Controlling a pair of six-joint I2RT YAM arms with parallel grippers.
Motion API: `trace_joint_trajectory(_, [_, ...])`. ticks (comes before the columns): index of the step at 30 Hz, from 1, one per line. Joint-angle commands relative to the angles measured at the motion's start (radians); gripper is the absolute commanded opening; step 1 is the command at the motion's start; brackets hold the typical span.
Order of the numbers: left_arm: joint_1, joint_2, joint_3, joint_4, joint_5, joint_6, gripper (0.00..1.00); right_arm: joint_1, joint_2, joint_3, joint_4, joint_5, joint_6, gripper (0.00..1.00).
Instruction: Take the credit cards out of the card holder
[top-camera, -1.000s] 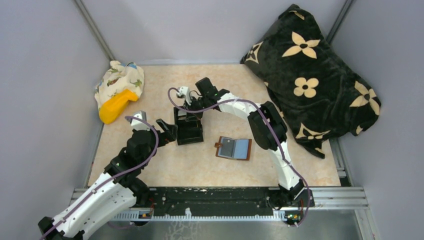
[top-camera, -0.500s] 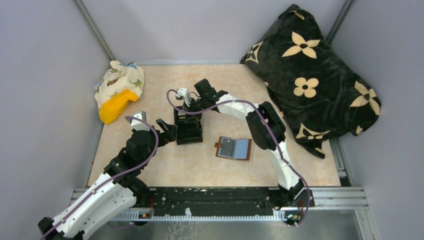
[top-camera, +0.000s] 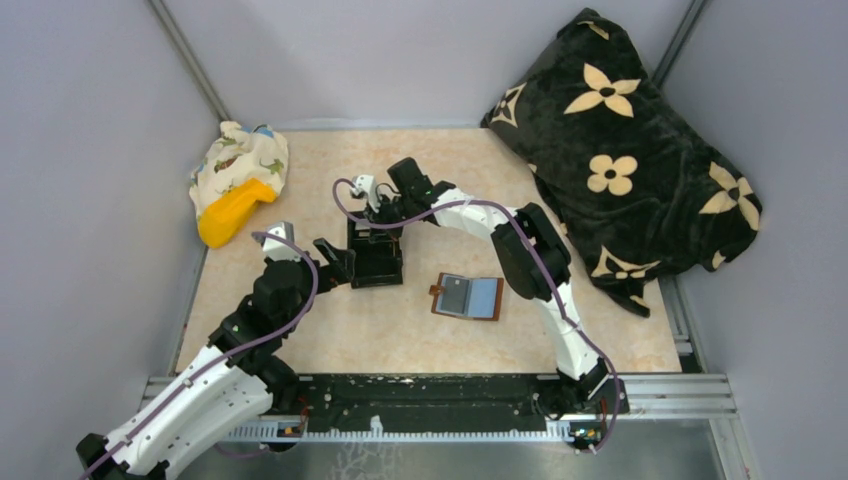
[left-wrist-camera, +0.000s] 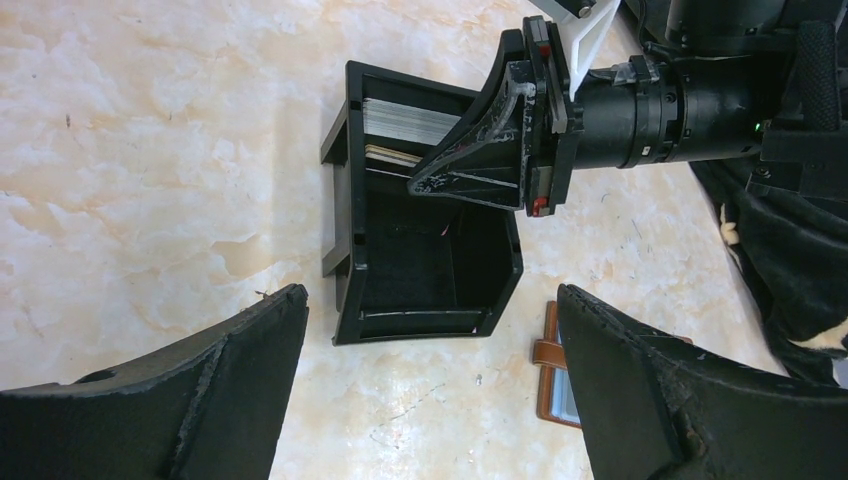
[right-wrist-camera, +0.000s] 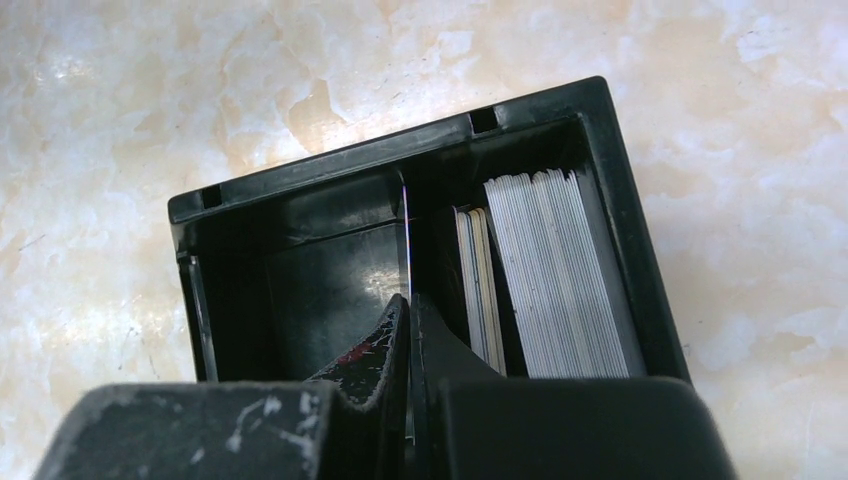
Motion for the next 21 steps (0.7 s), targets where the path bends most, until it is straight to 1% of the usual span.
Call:
trace_joint_trajectory(1, [0.004, -0.003, -0.005, 0.021, 0.005, 0.015, 0.99, 0.013, -0.003, 0.004, 0.075, 0.049, 0.006, 0.05])
trace_joint_trajectory(5, [0.004, -0.005, -0.007, 0.023, 0.011, 0.017, 0.99, 0.013, -0.028, -0.017, 0.113, 0.066, 0.015, 0.10])
trace_joint_trajectory(13, [0.004, -0.007, -0.007, 0.027, 0.023, 0.018, 0.99, 0.013, -0.073, -0.070, 0.185, 0.103, 0.035, 0.13])
trace_joint_trajectory(21, [0.004, -0.008, -0.014, 0.031, 0.030, 0.018, 0.99, 0.013, -0.115, -0.106, 0.232, 0.119, 0.048, 0.13])
